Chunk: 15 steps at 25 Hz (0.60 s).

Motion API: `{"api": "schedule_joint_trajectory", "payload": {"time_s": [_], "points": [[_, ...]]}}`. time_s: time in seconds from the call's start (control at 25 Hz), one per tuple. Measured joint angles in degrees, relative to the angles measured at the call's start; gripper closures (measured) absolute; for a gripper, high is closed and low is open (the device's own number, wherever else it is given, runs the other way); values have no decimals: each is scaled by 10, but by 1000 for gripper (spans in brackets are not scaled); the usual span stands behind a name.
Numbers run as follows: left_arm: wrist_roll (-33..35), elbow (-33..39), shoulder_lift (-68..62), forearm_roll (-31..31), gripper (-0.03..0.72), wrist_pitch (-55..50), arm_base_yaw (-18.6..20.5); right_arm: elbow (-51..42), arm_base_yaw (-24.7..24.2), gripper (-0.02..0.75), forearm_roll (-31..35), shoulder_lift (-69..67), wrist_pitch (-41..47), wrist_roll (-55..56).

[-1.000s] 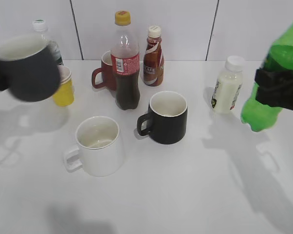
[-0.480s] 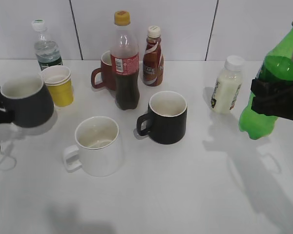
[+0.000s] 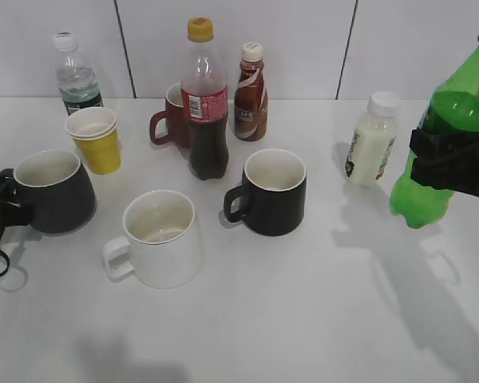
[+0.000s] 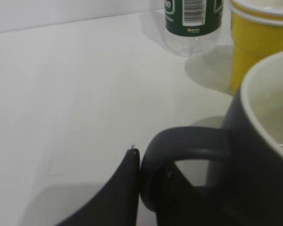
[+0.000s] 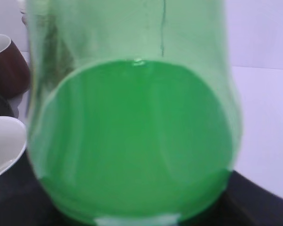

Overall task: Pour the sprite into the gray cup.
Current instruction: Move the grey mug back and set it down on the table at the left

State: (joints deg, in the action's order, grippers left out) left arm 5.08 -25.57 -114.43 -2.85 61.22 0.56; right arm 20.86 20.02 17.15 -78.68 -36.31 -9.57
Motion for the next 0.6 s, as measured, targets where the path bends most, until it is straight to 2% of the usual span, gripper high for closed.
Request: {"api": "schedule_joint_trajectory", "payload": {"time_s": [0.2,0.6], "points": [[-3,10,0,-7,619,5,0,0,0,331,0,0,0,4],[-5,75,1,-20,479,76,0,0,0,331,-20,-2,0,22]]}}
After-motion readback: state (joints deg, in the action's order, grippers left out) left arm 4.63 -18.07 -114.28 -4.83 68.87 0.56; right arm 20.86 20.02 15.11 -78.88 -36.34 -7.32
